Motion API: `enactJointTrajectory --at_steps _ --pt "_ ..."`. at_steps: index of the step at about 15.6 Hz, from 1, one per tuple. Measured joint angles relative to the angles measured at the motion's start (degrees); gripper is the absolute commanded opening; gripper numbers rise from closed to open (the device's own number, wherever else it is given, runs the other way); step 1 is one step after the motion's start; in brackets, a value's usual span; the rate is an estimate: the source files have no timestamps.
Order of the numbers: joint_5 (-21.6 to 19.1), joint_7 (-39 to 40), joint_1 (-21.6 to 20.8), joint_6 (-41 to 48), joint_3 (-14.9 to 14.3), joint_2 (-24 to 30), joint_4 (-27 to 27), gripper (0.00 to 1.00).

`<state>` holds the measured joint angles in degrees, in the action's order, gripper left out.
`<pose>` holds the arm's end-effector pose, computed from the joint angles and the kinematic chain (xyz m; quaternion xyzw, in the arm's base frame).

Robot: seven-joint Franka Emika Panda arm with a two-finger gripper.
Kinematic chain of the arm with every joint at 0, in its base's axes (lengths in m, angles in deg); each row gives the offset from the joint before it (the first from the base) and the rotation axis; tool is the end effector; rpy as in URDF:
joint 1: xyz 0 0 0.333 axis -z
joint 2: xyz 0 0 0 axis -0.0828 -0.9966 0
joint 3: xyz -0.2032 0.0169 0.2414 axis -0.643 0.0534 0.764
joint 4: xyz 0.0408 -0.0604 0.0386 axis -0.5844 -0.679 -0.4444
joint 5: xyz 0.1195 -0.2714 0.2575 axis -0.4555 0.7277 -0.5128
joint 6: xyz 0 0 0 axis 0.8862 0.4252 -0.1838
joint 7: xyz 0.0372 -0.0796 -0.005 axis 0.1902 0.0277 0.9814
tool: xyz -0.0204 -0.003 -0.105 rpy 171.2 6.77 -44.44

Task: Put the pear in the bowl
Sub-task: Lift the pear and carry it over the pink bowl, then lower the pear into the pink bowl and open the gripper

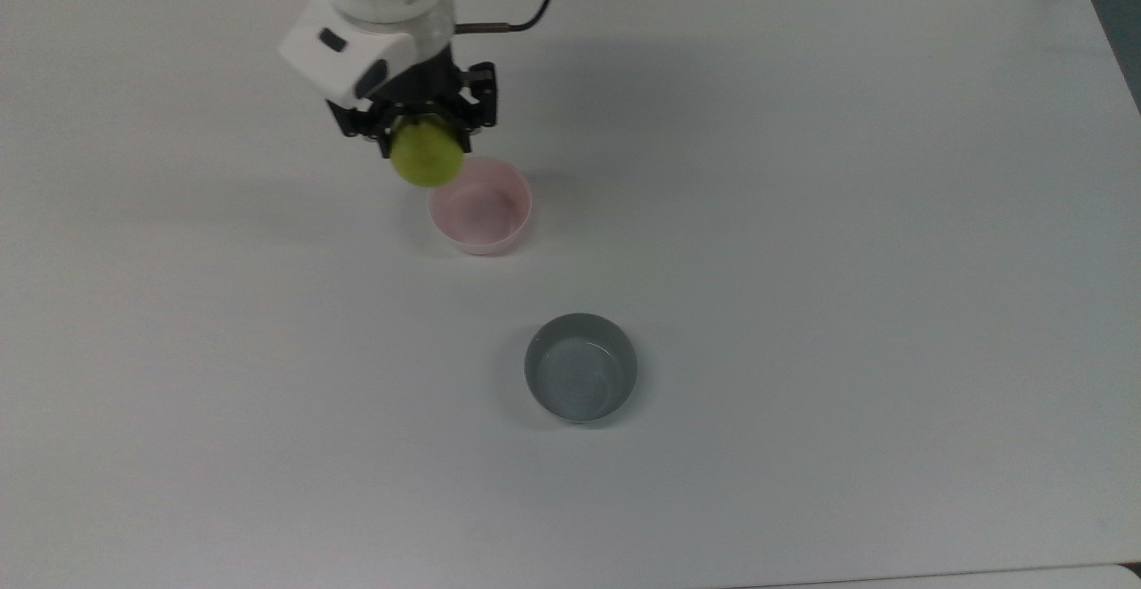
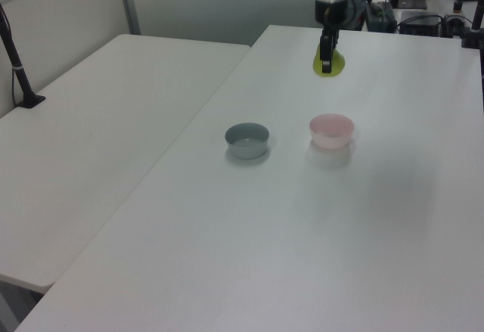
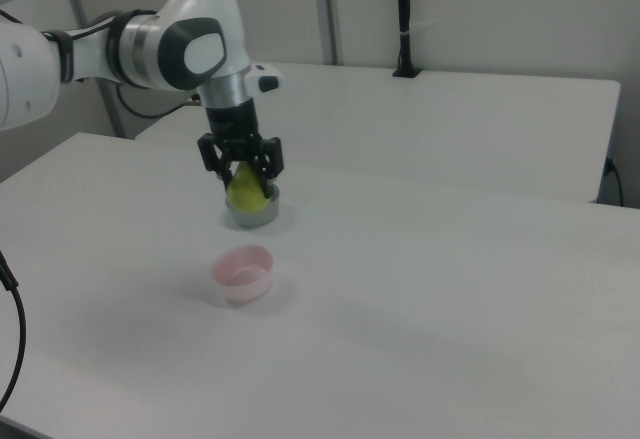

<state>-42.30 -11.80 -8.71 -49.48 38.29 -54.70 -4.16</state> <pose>0.6381 -0.0106 0.4898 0.9972 0.0711 -0.0057 0.0214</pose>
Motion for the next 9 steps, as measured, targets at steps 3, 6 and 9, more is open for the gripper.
enactJointTrajectory --at_steps 3,6,9 --pt "0.19 -2.46 -3.02 0.00 0.05 0.17 -2.03 0.43" --pt "1.06 -2.64 -3.62 -0.21 0.03 0.19 -4.79 0.43" --pt "1.27 -2.64 -3.57 -4.44 -0.05 0.19 -8.45 0.43"
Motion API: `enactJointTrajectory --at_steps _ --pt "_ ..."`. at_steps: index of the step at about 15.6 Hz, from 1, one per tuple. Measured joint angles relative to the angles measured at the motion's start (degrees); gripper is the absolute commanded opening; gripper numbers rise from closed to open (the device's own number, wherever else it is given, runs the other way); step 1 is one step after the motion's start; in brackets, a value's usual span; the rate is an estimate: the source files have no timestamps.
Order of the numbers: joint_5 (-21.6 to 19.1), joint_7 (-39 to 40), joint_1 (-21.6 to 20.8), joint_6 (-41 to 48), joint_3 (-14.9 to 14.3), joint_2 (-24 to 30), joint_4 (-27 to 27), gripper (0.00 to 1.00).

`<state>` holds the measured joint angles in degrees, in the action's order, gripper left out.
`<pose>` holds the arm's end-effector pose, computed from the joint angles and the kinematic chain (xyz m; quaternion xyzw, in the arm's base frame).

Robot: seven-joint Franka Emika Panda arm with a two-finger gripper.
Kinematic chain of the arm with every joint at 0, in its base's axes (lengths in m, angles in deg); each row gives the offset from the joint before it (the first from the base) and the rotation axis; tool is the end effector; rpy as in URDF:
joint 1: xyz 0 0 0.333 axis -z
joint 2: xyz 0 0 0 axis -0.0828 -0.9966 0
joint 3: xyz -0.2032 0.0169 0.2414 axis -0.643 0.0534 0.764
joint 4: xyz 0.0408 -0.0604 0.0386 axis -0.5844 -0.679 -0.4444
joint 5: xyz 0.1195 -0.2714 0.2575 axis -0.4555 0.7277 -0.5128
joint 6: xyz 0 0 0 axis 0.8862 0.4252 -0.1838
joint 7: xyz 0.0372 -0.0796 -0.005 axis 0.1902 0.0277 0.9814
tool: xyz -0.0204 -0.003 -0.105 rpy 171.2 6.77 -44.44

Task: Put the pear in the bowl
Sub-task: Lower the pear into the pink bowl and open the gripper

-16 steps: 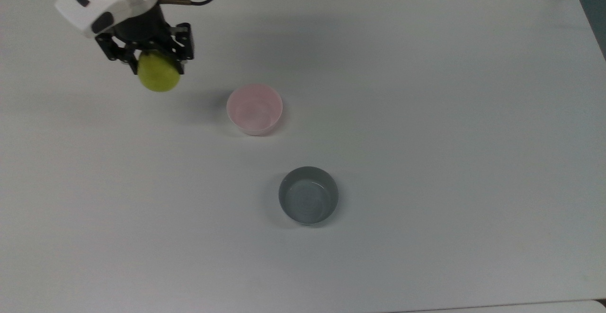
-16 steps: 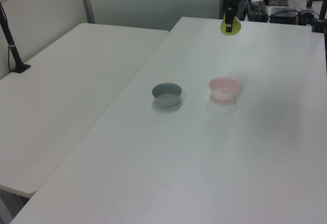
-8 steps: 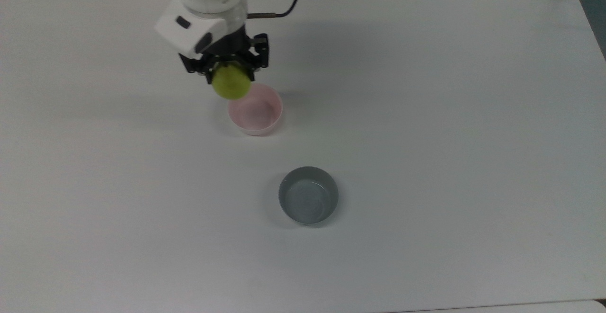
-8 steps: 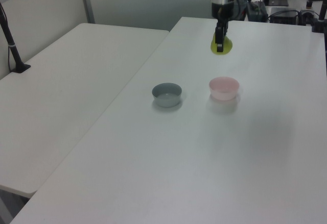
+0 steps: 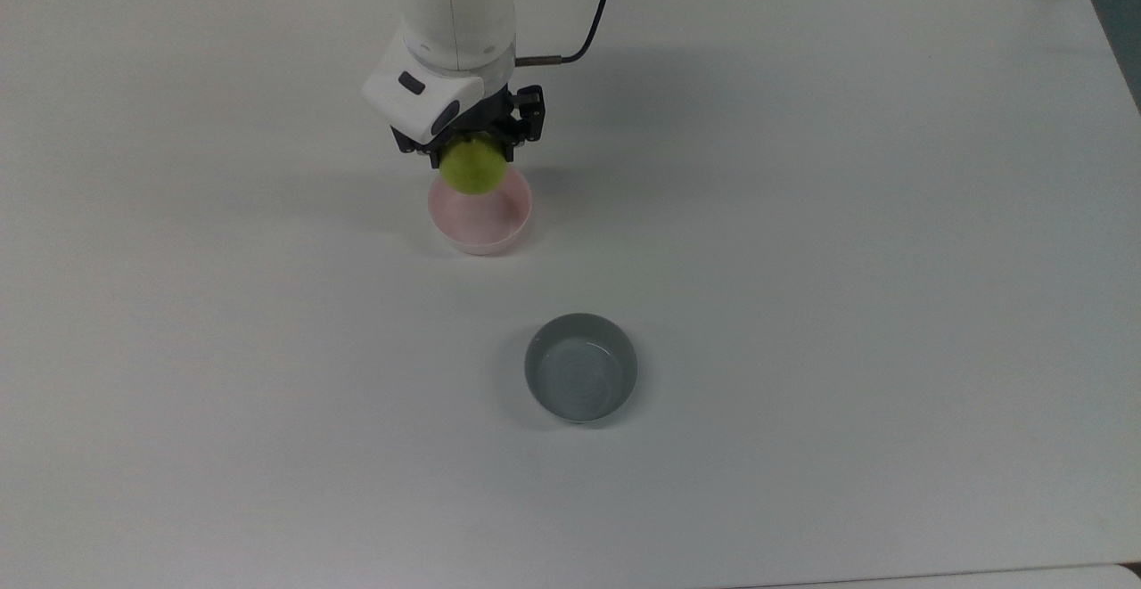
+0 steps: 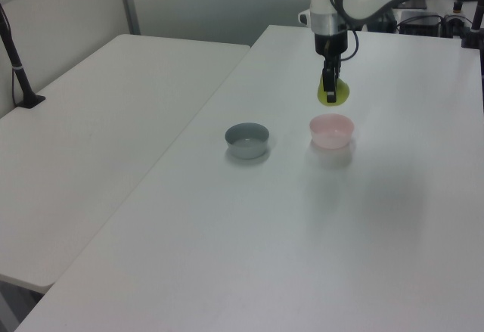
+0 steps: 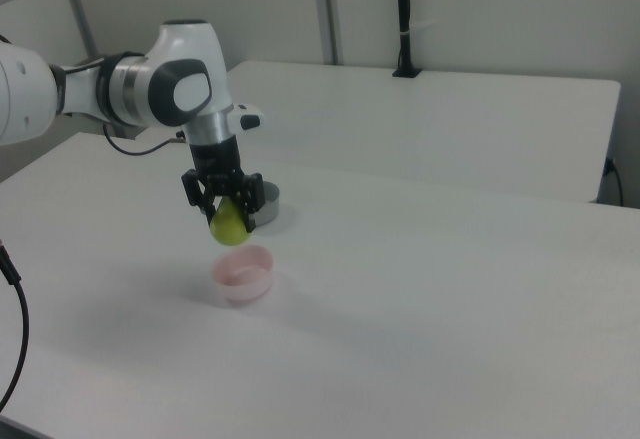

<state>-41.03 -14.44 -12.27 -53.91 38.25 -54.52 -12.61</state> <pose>0.6223 0.0251 0.4286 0.9953 0.0834 -0.0384 0.0305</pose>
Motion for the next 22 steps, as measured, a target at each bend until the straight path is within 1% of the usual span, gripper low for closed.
enactJointTrajectory --at_steps 6,7,8,11,14,15,17,19,21,22 --pt "0.45 1.05 0.00 -6.55 0.00 -0.03 -6.27 0.43" --pt "0.45 1.22 0.00 -7.31 0.00 -0.04 -6.93 0.43" --pt "0.46 1.50 0.00 -8.15 0.00 -0.04 -7.59 0.47" --pt "0.46 2.22 0.00 -11.38 0.00 -0.05 -9.46 0.47" --pt "0.46 2.26 0.00 -12.21 0.00 -0.18 -10.03 0.48" --pt "0.46 2.26 0.00 -12.47 0.00 -0.23 -10.07 0.51" --pt "0.46 2.27 0.00 -13.75 0.00 -0.40 -10.23 0.55" --pt "0.46 2.27 0.00 -14.52 0.00 -0.73 -10.38 0.56" --pt "0.46 2.27 0.00 -14.79 0.00 -1.17 -10.43 0.64" --pt "0.46 2.27 0.00 -14.83 0.00 -1.38 -10.43 0.65"
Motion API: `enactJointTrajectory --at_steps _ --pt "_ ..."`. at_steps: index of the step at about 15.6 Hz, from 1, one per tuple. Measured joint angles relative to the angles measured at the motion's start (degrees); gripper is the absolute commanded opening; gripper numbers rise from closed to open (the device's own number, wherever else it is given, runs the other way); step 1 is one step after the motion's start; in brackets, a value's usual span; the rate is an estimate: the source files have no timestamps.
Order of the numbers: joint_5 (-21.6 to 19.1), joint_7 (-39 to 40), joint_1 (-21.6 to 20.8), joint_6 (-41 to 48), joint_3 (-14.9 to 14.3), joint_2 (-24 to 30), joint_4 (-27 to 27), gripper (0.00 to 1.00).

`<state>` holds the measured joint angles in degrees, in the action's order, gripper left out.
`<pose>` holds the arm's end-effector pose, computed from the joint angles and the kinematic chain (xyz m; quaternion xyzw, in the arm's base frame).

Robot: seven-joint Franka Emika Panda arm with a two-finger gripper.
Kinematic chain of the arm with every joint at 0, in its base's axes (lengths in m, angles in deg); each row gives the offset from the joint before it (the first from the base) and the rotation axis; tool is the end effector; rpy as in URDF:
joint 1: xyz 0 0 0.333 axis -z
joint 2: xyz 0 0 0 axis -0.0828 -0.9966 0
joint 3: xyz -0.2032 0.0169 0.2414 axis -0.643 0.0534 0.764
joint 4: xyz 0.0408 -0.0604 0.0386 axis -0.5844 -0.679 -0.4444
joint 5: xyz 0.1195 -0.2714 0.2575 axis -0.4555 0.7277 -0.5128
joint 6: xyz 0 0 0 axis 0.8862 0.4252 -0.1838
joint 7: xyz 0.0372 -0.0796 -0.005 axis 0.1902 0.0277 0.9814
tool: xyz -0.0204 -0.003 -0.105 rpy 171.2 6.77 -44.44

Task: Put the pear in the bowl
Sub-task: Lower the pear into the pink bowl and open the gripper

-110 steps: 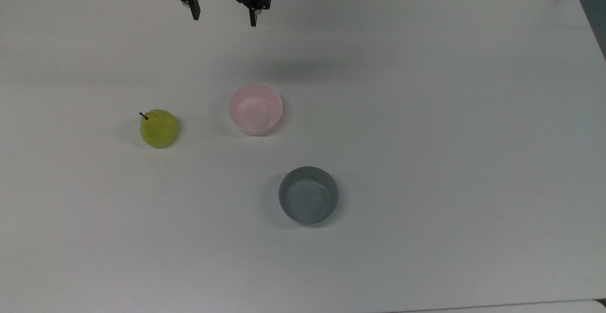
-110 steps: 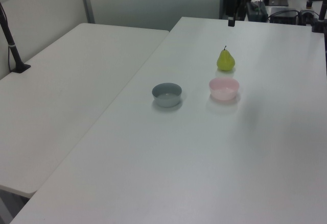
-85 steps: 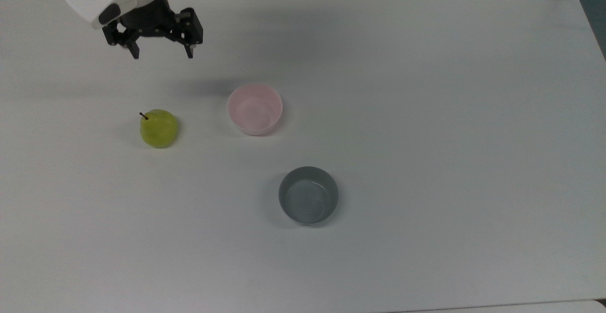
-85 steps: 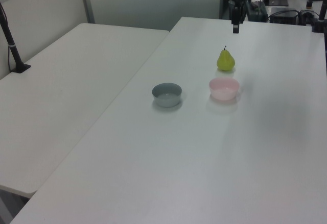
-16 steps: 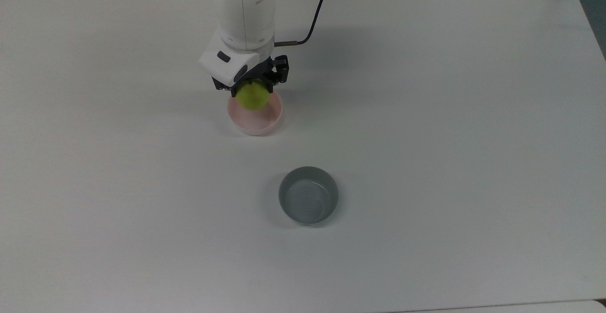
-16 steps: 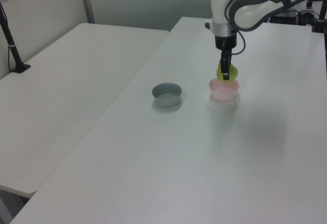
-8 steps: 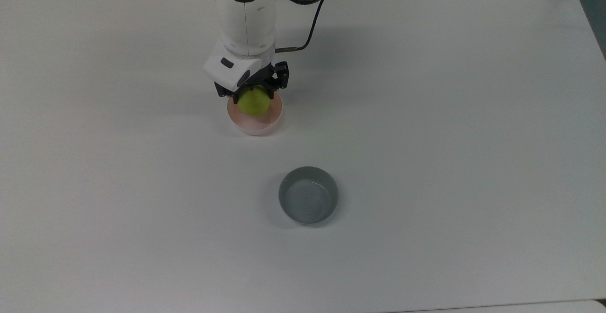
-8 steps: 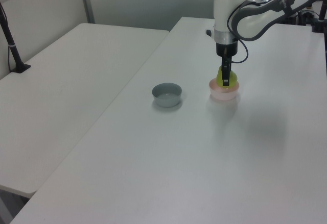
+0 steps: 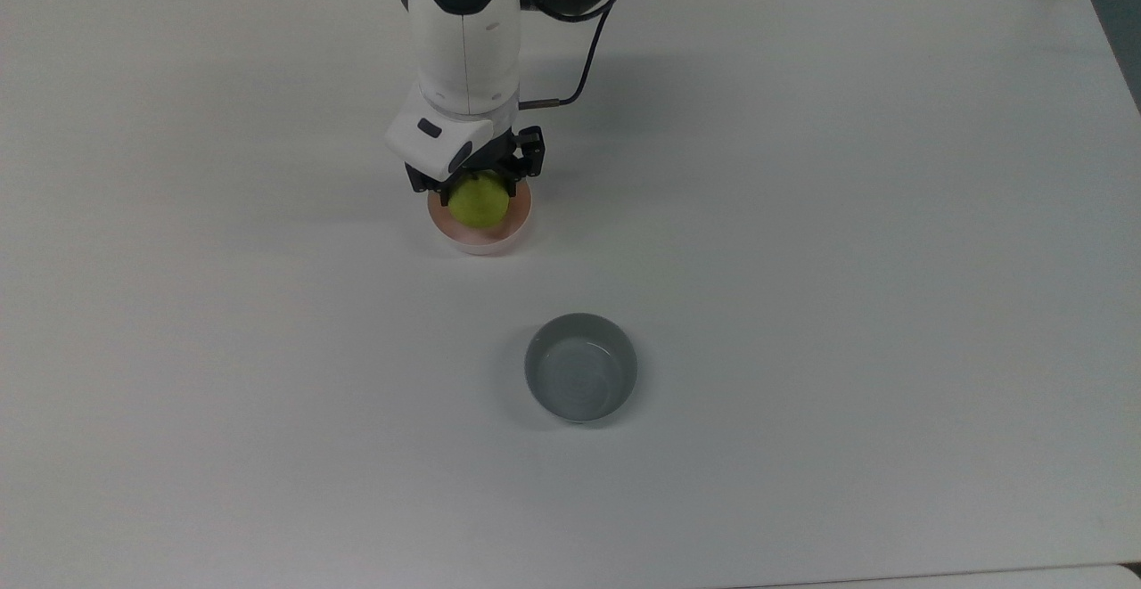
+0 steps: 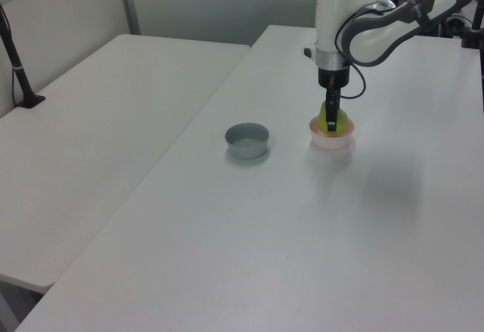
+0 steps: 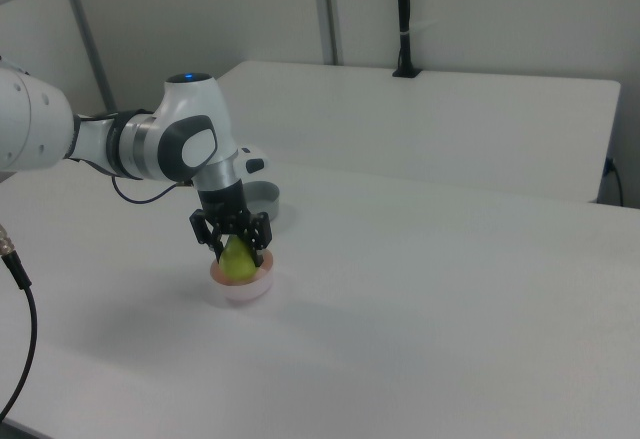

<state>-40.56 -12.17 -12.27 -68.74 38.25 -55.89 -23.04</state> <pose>0.6110 0.0244 0.3521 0.9932 0.1105 -0.0128 0.0332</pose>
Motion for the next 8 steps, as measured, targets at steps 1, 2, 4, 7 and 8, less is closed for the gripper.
enactJointTrajectory --at_steps 1,2,4,7,8 --pt "0.00 0.00 0.00 -0.02 0.00 -0.16 0.00 0.67" --pt "0.00 0.00 0.00 -0.02 0.00 -0.27 0.00 0.71" --pt "0.00 0.00 0.00 -0.03 0.00 -0.43 -0.01 0.79" --pt "0.00 0.00 0.00 -0.03 0.00 -0.54 -0.01 0.97" --pt "0.00 0.01 0.00 -0.04 0.00 -0.54 -0.01 0.97"
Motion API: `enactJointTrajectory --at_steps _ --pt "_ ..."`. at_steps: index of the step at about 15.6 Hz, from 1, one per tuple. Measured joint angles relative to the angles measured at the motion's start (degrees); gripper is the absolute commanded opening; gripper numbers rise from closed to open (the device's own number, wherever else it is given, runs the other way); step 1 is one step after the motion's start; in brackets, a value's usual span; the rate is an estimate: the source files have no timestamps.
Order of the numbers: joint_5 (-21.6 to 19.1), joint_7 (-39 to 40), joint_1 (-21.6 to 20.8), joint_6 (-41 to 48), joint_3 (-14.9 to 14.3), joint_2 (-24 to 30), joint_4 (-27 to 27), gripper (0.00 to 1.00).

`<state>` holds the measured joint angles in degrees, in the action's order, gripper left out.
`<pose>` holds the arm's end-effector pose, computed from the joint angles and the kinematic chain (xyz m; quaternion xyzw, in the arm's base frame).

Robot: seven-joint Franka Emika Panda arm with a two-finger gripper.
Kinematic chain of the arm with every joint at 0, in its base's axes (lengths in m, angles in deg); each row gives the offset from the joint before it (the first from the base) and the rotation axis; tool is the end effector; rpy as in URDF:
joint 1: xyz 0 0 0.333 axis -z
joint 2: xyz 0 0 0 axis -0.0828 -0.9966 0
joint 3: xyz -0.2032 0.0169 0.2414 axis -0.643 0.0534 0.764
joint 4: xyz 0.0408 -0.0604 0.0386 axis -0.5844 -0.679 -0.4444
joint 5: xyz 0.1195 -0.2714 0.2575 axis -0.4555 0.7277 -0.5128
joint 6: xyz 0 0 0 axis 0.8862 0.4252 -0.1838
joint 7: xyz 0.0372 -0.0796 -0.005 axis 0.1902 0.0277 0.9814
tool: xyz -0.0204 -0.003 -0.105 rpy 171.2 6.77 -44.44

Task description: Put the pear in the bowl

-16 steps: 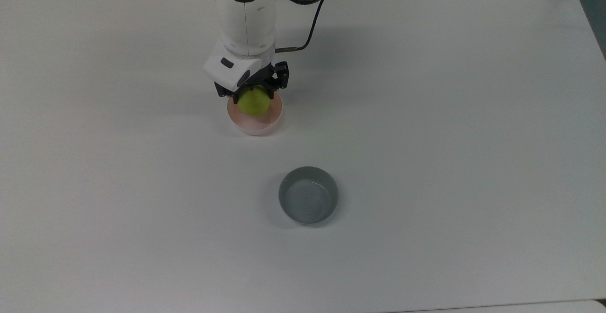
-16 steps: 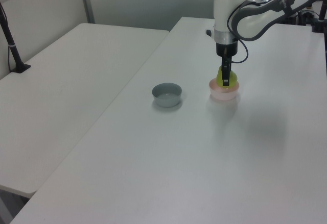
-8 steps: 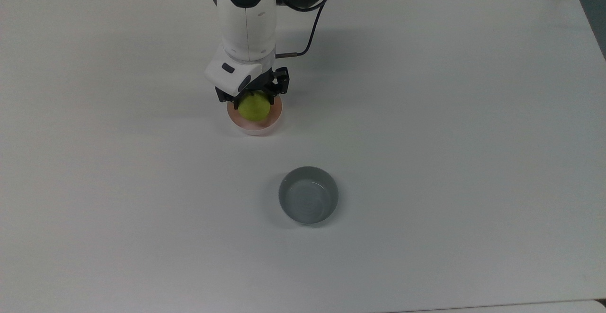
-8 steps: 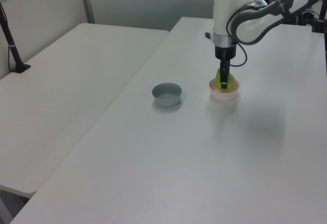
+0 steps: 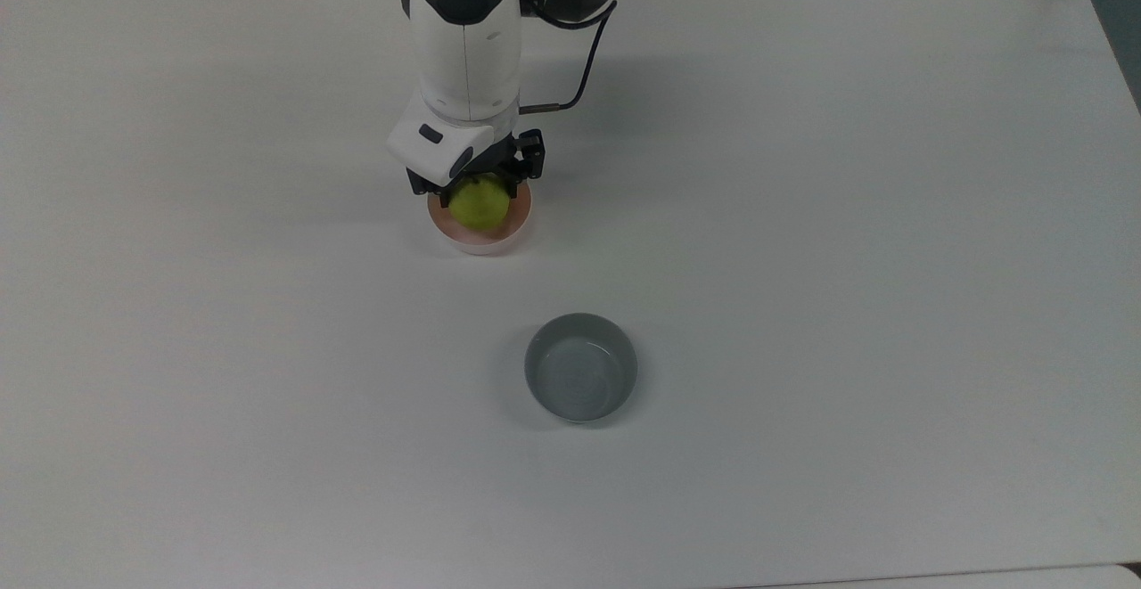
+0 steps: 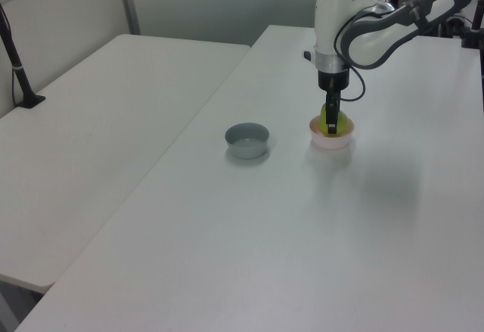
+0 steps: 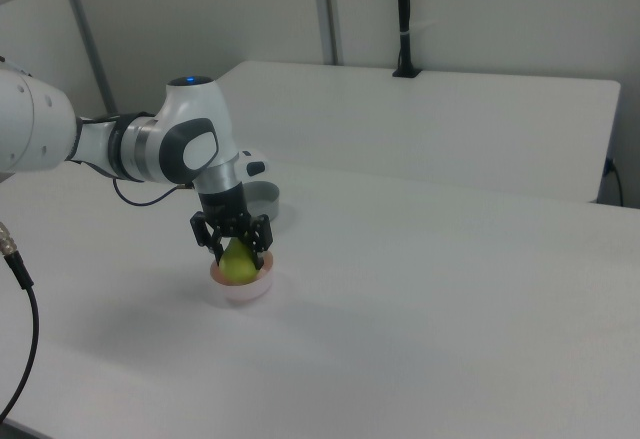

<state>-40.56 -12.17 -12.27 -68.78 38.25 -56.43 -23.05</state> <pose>0.6112 0.0244 0.3463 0.9931 0.1107 -0.0172 0.0333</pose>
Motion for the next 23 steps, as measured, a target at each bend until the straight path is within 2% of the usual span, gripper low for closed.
enactJointTrajectory --at_steps 11,19,23 --pt "0.00 0.00 0.45 0.63 -0.02 0.72 1.92 1.00" --pt "-0.01 -0.30 0.52 15.70 -0.03 5.10 11.14 1.00" --pt "-0.01 -3.61 0.51 23.60 -0.03 8.06 15.73 1.00"
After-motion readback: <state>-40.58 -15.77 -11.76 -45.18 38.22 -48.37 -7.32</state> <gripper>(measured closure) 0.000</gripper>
